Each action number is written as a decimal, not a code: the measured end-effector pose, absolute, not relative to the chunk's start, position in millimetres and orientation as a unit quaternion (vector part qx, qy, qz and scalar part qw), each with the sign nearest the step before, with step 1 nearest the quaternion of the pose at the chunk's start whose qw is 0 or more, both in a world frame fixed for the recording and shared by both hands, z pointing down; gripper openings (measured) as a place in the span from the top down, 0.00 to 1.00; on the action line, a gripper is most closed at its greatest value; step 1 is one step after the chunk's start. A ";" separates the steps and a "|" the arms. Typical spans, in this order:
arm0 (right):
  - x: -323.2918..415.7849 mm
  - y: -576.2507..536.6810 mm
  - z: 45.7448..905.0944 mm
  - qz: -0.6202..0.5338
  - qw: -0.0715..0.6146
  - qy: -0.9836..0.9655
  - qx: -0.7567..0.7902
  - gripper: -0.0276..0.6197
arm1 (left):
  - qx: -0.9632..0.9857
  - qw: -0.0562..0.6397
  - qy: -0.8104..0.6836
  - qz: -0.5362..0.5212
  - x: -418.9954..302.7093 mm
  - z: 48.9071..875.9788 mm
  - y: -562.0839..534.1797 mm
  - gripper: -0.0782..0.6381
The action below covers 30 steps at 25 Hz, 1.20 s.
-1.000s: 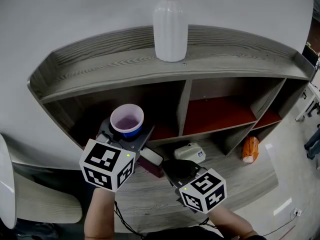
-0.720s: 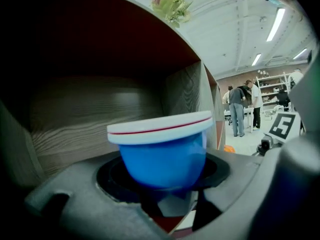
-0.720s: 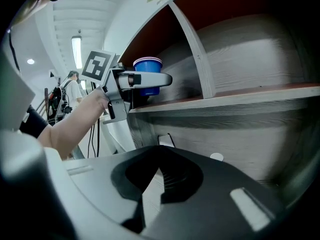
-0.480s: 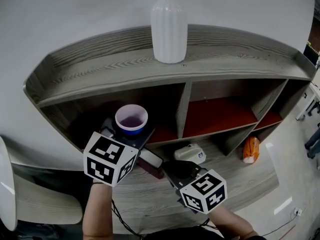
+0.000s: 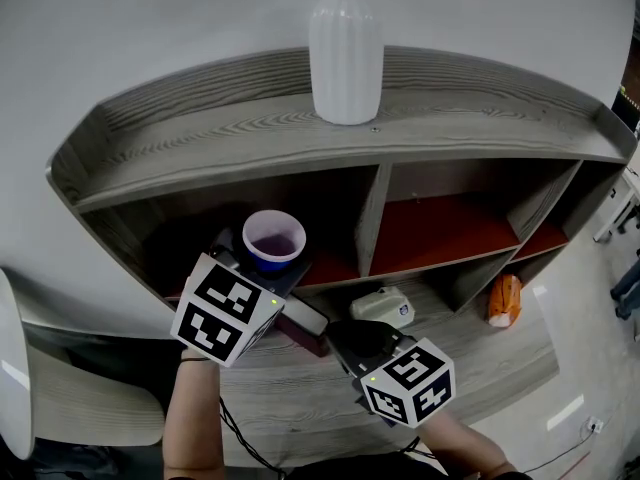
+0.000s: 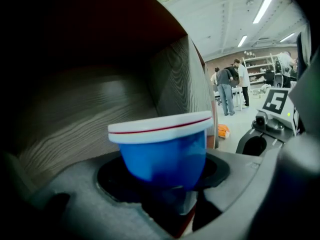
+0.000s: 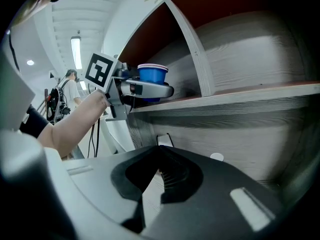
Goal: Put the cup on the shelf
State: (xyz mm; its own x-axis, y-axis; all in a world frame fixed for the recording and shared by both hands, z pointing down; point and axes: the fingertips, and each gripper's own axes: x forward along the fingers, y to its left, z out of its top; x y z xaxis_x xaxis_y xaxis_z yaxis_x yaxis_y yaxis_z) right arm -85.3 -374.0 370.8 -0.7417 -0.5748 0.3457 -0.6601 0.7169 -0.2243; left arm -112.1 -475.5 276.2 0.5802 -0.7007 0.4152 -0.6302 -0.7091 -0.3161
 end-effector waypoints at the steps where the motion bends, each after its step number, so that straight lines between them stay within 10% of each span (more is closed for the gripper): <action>1: -85.4 -373.9 371.0 0.169 0.127 -0.918 0.336 0.96 | -0.884 0.068 0.373 -0.272 -112.6 278.6 -476.0 0.49; 30: -82.9 -367.0 366.4 0.164 0.116 -0.918 0.342 0.96 | -0.871 0.075 0.460 -0.153 -142.9 247.8 -486.7 0.27</action>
State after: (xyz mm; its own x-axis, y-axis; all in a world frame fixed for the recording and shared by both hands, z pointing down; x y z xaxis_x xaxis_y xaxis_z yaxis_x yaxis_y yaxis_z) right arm -82.9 -367.0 366.4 -0.7395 -0.5890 0.3260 -0.6654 0.7127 -0.2219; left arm -142.9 -486.7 247.8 0.5298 -0.8246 0.1982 -0.7786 -0.5656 -0.2719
